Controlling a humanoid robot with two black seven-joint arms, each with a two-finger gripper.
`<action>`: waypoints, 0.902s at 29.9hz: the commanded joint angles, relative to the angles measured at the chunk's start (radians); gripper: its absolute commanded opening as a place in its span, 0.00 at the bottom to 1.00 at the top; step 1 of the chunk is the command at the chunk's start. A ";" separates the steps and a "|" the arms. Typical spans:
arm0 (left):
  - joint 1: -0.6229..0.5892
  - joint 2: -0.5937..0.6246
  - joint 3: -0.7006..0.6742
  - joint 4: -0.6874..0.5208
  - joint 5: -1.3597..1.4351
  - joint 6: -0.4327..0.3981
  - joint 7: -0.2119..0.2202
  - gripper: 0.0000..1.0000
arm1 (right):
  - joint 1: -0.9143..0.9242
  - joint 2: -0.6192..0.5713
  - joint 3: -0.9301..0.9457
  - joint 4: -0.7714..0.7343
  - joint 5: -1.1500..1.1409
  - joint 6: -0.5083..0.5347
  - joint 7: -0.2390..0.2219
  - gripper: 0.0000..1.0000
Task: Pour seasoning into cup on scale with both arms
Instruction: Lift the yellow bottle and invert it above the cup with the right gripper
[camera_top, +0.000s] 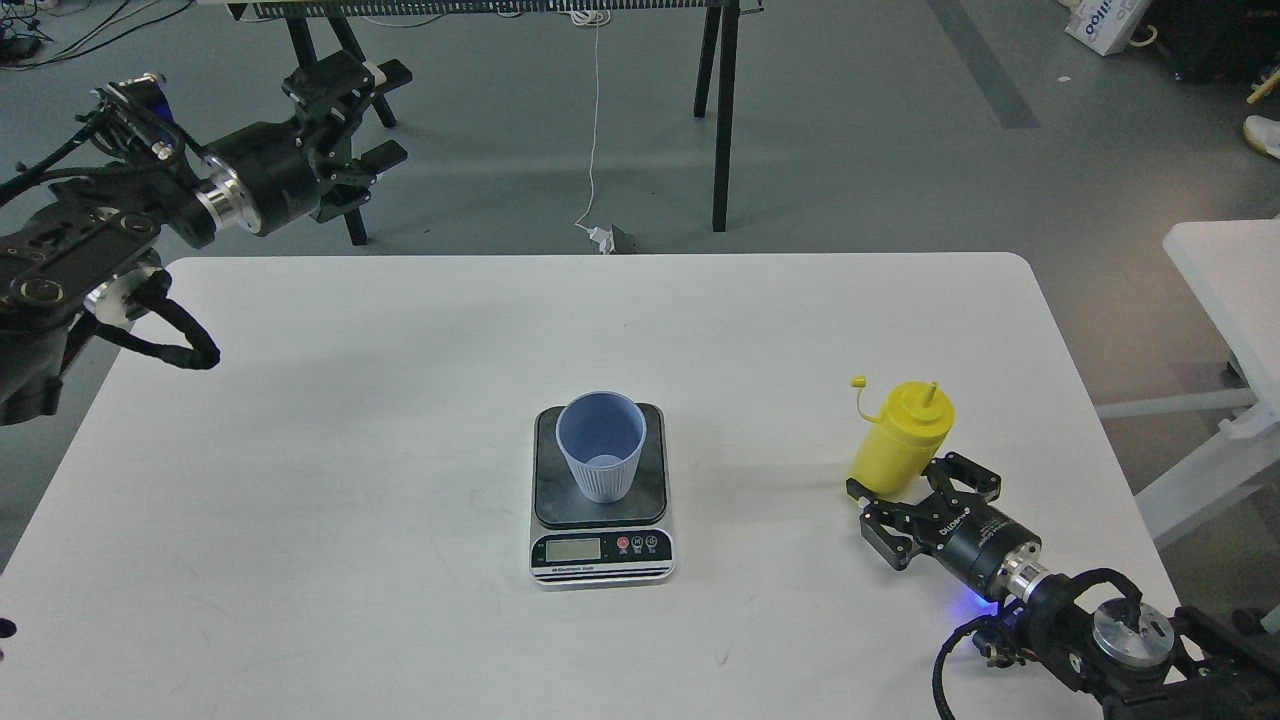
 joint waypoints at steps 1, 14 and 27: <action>-0.001 0.000 -0.003 0.000 -0.005 0.000 0.000 0.99 | 0.059 -0.012 0.004 0.006 -0.008 0.000 0.000 0.01; 0.028 -0.006 -0.012 0.055 -0.171 0.000 0.000 0.99 | 0.760 -0.117 -0.071 0.030 -0.781 0.000 0.048 0.01; 0.040 -0.134 -0.015 0.267 -0.356 0.000 0.000 0.99 | 0.930 0.121 -0.213 0.271 -1.785 -0.208 0.201 0.02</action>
